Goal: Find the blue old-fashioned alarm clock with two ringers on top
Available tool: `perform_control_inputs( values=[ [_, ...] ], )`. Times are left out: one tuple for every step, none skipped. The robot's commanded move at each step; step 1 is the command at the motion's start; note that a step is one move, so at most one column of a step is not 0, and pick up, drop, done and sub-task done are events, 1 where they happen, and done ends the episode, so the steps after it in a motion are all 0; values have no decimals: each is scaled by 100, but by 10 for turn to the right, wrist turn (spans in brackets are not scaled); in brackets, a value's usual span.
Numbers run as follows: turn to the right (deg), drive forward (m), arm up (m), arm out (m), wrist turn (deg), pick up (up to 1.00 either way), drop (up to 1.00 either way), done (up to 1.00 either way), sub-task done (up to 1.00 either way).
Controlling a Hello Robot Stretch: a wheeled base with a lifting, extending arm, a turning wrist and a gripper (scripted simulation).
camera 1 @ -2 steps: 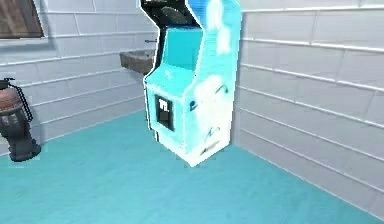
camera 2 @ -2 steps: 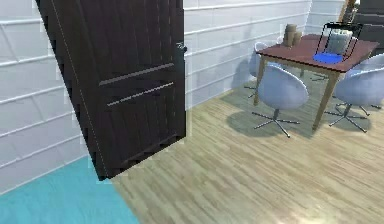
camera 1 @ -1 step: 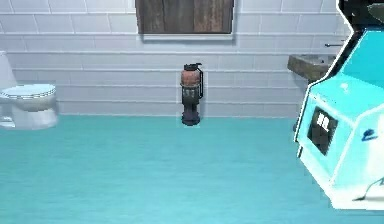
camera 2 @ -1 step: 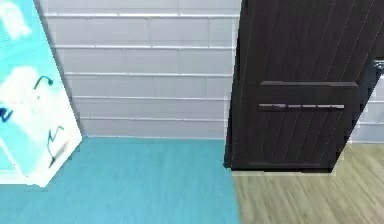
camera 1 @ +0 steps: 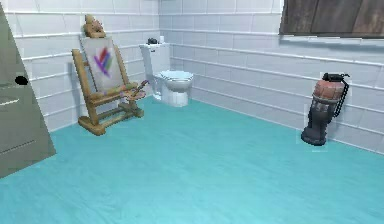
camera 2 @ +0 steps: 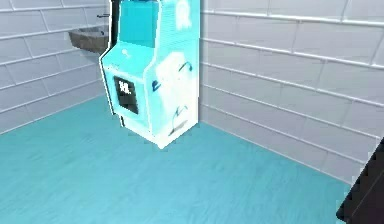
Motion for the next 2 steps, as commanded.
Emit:
perform_control_inputs(
  values=[
    [0,25,0,0,0,0,0,0,0],
    [-450,0,0,0,0,0,0,0,0]
  ],
)
